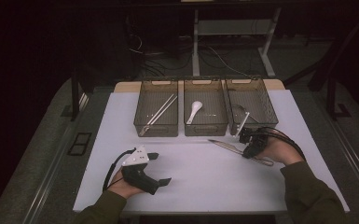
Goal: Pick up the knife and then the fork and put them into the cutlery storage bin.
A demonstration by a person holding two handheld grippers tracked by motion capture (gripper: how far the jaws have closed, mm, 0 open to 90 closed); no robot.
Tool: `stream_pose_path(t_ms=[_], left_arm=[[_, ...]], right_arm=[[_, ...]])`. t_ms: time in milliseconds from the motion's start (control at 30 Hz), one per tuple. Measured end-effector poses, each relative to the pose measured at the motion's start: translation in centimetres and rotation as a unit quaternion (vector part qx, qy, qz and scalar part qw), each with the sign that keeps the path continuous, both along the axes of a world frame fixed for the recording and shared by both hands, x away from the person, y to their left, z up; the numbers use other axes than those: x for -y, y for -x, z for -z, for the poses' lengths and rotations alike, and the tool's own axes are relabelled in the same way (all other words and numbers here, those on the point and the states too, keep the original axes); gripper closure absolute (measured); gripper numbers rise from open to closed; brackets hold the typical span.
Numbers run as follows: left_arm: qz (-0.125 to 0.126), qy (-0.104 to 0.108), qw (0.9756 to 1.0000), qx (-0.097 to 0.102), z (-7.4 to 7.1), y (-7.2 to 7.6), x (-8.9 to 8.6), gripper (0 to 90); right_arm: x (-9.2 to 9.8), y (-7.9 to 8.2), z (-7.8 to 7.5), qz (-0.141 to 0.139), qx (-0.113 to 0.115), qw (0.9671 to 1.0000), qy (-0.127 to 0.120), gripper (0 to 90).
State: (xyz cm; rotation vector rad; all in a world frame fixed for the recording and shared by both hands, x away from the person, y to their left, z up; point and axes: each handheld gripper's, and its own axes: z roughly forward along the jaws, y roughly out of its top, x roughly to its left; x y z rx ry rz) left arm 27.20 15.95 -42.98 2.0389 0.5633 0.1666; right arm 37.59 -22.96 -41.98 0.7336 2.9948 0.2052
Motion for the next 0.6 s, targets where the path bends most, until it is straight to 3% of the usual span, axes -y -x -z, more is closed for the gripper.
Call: stream_pose_path(t_ms=[267, 433, 600], left_arm=[[0.001, -0.001, 1.0000, 0.000, 0.00, -0.01, 0.02, 0.0], [0.000, 0.000, 1.0000, -0.001, 0.02, -0.03, 0.01, 0.0], [-0.001, 0.003, 1.0000, -0.001, 0.05, -0.03, 0.02, 0.0]], right_arm=[[-0.58, -0.36, -0.07, -0.012, -0.012, 0.9997, 0.020, 79.7], [-0.21, -0.13, -0.07, -0.014, -0.003, 0.9999, 0.007, 79.9], [0.29, 0.37, -0.19, 0.000, 0.000, 0.9998, -0.021, 79.9]])
